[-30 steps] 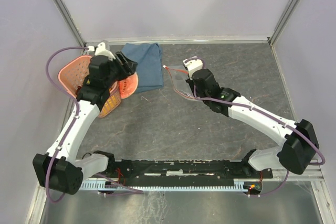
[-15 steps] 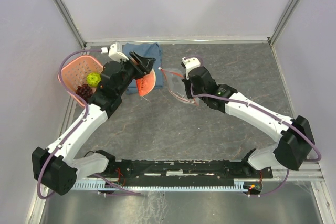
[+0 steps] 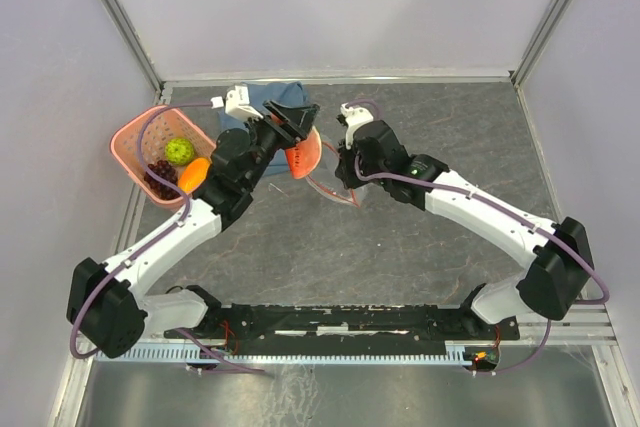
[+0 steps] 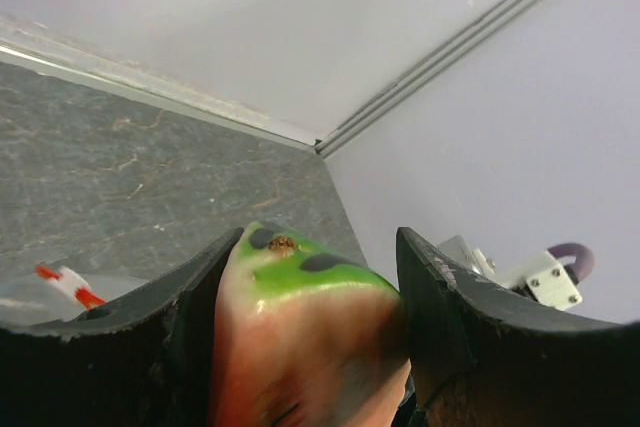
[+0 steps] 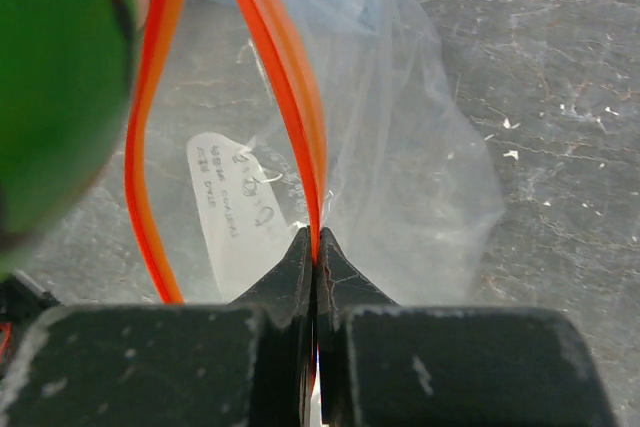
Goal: Place the food in the zip-top bag and seal the zipper
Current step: Place the fake fruit in the zipper food storage bag.
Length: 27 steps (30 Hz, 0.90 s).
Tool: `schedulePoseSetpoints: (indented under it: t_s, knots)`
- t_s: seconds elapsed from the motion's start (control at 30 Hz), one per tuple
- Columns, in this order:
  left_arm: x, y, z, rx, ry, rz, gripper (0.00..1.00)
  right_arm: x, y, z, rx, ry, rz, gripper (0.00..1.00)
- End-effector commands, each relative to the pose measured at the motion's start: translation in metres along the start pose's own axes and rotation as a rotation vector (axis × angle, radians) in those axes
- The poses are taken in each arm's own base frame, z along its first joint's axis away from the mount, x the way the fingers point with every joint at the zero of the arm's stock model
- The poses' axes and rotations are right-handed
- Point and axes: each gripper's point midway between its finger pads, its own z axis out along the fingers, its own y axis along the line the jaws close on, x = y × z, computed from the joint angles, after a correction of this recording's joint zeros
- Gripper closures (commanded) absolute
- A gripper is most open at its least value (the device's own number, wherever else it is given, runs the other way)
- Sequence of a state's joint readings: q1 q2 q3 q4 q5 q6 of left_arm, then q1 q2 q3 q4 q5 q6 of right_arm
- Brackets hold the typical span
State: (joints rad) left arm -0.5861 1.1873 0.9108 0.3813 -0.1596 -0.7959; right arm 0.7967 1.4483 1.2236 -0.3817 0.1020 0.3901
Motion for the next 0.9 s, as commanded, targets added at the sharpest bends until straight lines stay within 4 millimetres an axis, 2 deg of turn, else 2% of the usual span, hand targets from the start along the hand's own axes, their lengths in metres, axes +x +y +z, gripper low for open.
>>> schedulePoseSetpoints:
  t_s: [0.0, 0.2, 0.3, 0.43, 0.6, 0.87]
  knots:
    - [-0.018, -0.034, -0.001, 0.137, -0.115, -0.030, 0.94, -0.025, 0.025, -0.013, -0.098, -0.033, 0.040, 0.98]
    - [-0.016, -0.051, -0.009, 0.247, -0.155, 0.014, 0.94, -0.028, 0.041, -0.021, -0.179, -0.011, 0.044, 0.98]
    - [-0.019, -0.061, -0.012, 0.291, -0.171, 0.041, 0.94, -0.023, 0.046, -0.020, -0.205, 0.016, 0.044, 0.98]
    - [-0.018, -0.064, -0.015, 0.321, -0.184, 0.082, 0.94, -0.020, 0.048, -0.020, -0.220, 0.030, 0.045, 0.98]
    - [-0.005, -0.056, -0.017, 0.332, -0.162, 0.143, 0.95, -0.022, 0.051, -0.022, -0.234, 0.028, 0.042, 0.98]
    - [0.026, -0.028, -0.022, 0.310, -0.107, 0.173, 0.92, -0.028, 0.054, -0.026, -0.257, 0.010, 0.049, 0.98]
